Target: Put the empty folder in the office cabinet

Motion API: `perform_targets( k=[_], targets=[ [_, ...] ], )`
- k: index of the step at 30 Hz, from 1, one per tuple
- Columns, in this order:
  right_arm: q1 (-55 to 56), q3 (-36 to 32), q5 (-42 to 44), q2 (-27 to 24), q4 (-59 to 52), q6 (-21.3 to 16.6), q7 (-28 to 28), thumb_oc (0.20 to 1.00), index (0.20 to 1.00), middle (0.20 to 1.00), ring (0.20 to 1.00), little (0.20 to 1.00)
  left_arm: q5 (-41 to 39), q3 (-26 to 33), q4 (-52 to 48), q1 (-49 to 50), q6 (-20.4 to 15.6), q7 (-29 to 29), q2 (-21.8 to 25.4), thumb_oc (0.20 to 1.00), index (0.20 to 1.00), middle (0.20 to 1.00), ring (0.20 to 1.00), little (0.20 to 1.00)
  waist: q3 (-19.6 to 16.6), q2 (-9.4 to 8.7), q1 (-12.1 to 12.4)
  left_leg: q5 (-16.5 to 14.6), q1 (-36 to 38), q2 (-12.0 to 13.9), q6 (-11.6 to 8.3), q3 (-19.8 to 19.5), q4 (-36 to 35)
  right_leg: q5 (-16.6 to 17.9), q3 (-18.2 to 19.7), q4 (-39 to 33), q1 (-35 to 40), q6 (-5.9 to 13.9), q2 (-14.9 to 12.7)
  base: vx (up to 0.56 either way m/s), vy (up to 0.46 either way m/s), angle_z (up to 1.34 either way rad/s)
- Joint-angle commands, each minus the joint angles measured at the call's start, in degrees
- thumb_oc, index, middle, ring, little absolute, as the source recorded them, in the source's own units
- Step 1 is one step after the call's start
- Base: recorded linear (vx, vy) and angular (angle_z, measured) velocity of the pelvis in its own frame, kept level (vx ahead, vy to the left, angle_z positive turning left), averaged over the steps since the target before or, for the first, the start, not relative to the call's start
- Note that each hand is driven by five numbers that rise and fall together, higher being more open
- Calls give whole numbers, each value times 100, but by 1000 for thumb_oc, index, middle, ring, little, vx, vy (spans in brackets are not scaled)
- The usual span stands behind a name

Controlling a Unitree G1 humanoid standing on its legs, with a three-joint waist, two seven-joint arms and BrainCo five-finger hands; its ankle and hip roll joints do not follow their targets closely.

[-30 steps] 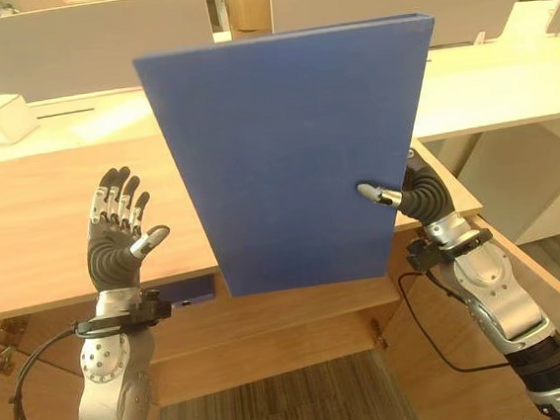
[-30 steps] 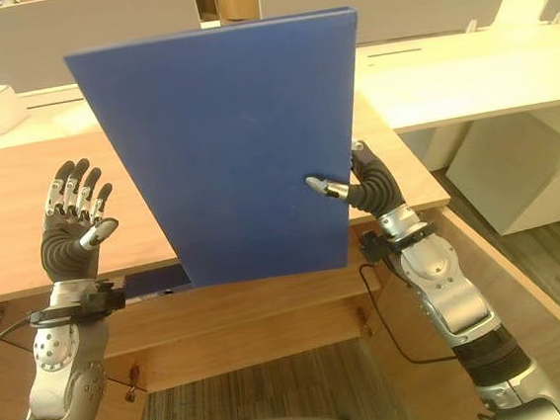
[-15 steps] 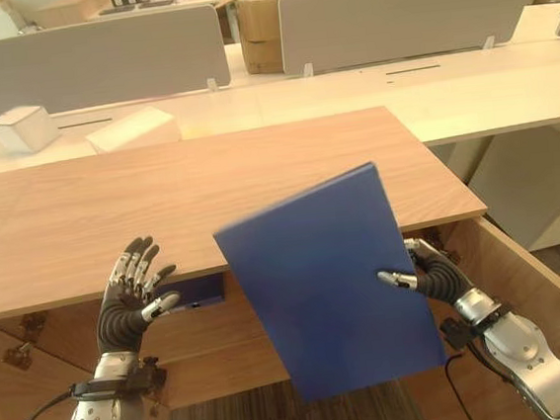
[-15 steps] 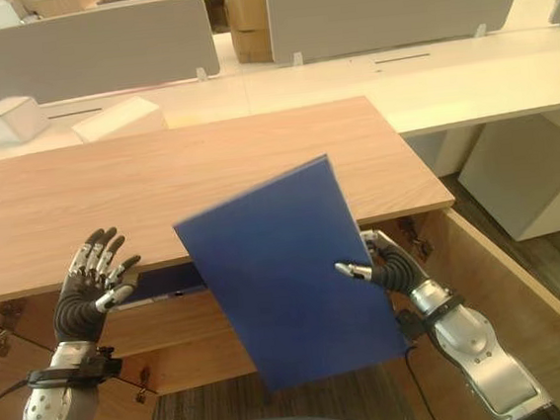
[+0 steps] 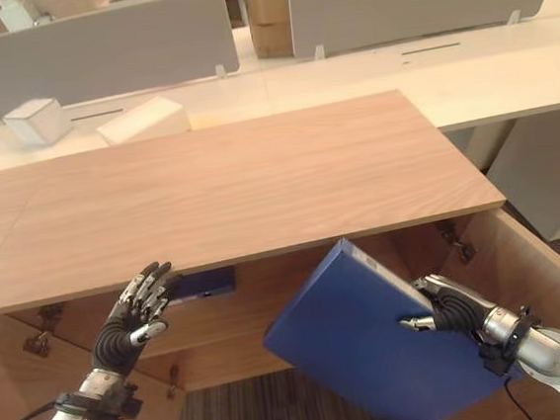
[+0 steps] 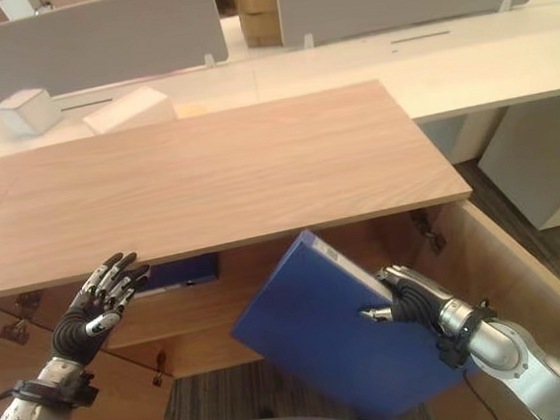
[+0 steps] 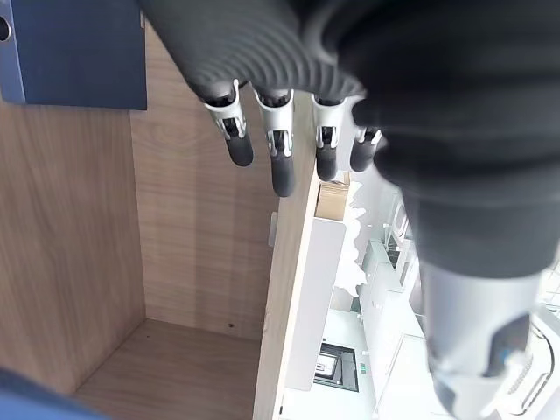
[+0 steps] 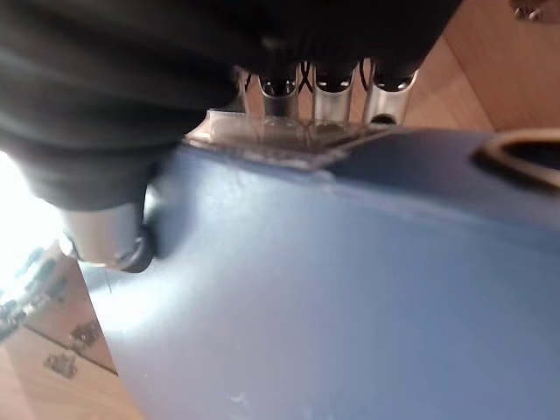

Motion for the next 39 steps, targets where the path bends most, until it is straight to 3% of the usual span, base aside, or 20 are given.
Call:
perform_targets(
  k=[1,4,6,10,22,28,37,39],
  targets=[
    [-784,397,60,-198,7,-283,86,200,200,200,200,200,569,-933,1184,190,505,-72,572,1000,1000,1000,1000,1000,481,-361,14,-11,-233,439,-356,-338,-24,312,-153,98,-320,609,-712,-136,-18,5],
    [-1218,820,133,-188,433,-159,37,200,200,200,200,200,1045,-1362,1693,135,405,15,786,1000,1000,1000,1000,1000,737,-321,54,128,-612,465,-373,-391,-24,381,-162,128,-687,609,-690,-153,-17,5],
    [-1583,1061,106,-153,693,-121,-79,200,200,200,200,200,1158,-1511,1876,16,372,72,820,931,931,931,931,931,861,-310,71,193,-836,479,-380,-431,-24,399,-165,189,-912,599,-680,-97,-1,10],
    [-2091,1421,-96,-199,877,-105,-255,200,200,200,200,200,1220,-1646,2043,-114,356,103,900,940,940,940,940,940,1170,-260,139,303,-1204,452,-361,-547,-24,427,-197,284,-1271,584,-705,-96,7,10],
    [-2951,1691,-272,380,1978,72,-858,200,200,200,200,200,1938,-2152,2866,-590,113,268,814,950,950,950,950,950,1657,-134,255,369,-1839,235,-273,-665,23,545,-250,380,-1799,608,-909,-65,44,7],
    [-3307,2014,-652,387,2318,129,-1046,200,200,200,200,200,2328,-2304,3353,-700,121,408,718,918,918,918,918,918,1855,-108,361,434,-2159,142,-257,-709,54,617,-298,393,-2053,610,-951,-63,15,1],
    [-2976,2254,-961,329,2329,122,-925,200,200,200,200,200,1973,-2216,2936,-575,281,255,675,875,875,875,875,875,1935,-65,415,509,-2376,131,-285,-822,66,587,-457,433,-2139,606,-968,-26,-28,6],
    [-3231,2503,-1126,388,2584,151,-1005,200,200,200,200,200,2045,-2574,2703,-721,301,77,903,881,881,881,881,881,1944,-19,403,536,-2388,172,-314,-879,43,543,-498,467,-2132,591,-934,-26,-35,11]
  ],
)
